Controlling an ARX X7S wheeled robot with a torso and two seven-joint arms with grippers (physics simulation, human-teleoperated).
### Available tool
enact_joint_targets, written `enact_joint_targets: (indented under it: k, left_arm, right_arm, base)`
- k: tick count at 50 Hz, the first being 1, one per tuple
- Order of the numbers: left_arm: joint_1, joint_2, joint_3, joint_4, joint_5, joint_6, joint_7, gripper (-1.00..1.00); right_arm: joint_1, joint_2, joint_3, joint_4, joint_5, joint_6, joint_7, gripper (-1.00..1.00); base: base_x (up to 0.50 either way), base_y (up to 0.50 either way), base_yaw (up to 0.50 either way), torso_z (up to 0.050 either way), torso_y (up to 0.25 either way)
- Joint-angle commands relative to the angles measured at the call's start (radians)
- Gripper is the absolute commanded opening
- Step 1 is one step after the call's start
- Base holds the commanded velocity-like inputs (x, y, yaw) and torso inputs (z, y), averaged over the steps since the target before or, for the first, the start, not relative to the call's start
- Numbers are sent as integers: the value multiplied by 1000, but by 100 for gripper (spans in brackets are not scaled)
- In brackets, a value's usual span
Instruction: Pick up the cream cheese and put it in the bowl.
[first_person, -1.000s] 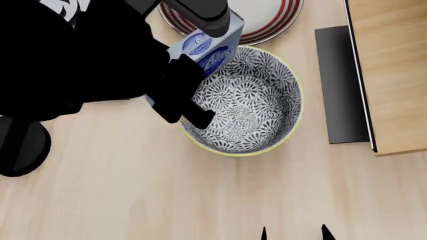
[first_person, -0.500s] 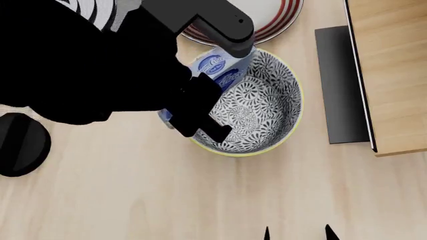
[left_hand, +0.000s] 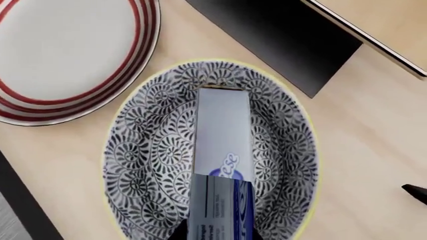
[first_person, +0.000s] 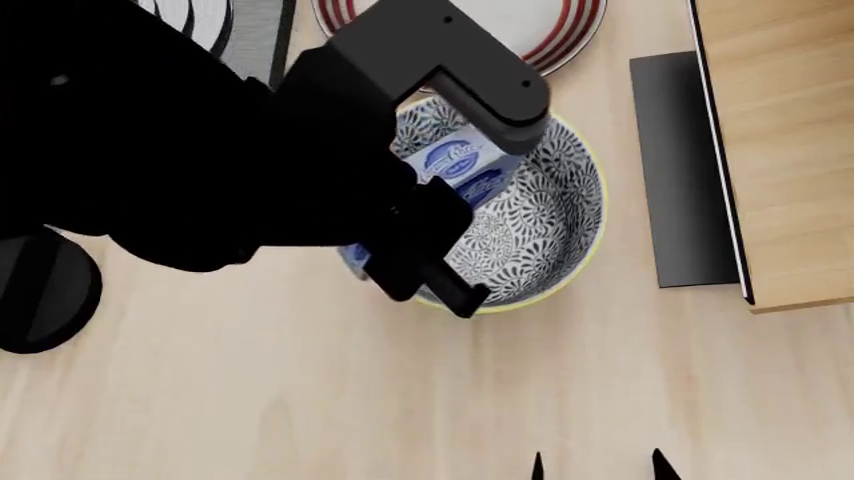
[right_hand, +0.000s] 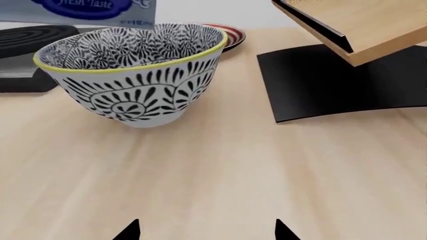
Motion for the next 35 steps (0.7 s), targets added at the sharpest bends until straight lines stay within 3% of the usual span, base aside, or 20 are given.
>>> enact_joint_targets:
  k: [1, 35]
  left_arm:
    - [-26, 16, 28, -34, 21, 27, 39, -100]
    - [-35, 35, 139, -103, 57, 89, 88, -100]
  right_arm:
    - [2, 1, 3, 31, 33, 6, 0, 100]
    - [-1, 10, 2, 31, 42, -2, 2, 100]
  base:
    - [0, 0, 0, 0, 0]
    - [1, -1, 0, 0, 0]
